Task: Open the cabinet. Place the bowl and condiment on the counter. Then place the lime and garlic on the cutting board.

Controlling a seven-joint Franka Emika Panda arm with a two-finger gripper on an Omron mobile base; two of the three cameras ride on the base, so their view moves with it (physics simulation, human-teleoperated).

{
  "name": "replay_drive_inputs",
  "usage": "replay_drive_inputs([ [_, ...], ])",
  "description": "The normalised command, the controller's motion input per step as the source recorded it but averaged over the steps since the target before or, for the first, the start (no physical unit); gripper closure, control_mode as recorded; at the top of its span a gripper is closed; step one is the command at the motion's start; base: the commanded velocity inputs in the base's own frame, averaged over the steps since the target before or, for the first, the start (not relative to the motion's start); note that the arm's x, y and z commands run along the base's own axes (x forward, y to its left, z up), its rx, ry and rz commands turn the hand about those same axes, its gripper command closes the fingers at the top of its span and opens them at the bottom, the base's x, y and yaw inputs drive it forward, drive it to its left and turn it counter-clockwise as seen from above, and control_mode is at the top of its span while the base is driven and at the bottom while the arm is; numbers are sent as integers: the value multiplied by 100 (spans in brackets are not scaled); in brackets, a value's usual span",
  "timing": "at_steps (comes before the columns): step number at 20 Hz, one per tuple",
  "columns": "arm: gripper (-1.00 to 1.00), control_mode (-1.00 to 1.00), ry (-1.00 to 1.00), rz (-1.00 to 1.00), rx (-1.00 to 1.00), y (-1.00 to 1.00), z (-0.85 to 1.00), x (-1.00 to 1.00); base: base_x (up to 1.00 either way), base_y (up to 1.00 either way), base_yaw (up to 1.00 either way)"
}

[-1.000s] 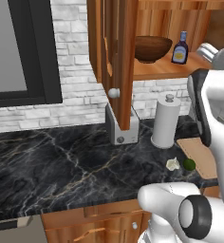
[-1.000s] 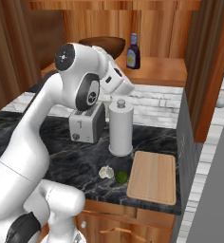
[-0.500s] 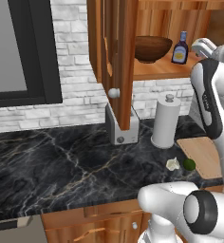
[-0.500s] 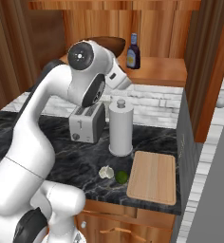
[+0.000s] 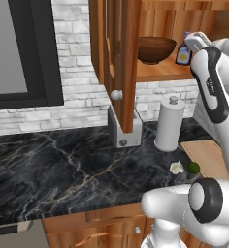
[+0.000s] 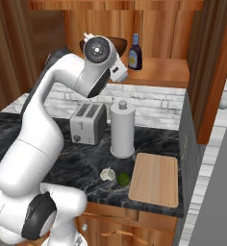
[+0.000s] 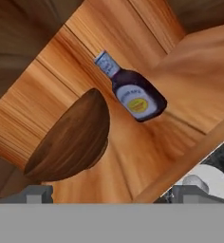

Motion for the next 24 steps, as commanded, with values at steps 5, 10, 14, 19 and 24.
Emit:
replay_drive_inputs([
  [5,-100,-100,-3,10,5,24,12,30,0,0,0],
  [10,-100,-100,-6,3,1,9,2,15,0,0,0],
  [14,-100,-100,-7,1,2,13,0,41,0,0,0],
  [19,-100,-100,-1,1,0,15,0,53,0,0,0],
  [24,-100,-100,5,2,-1,9,0,63,0,0,0],
])
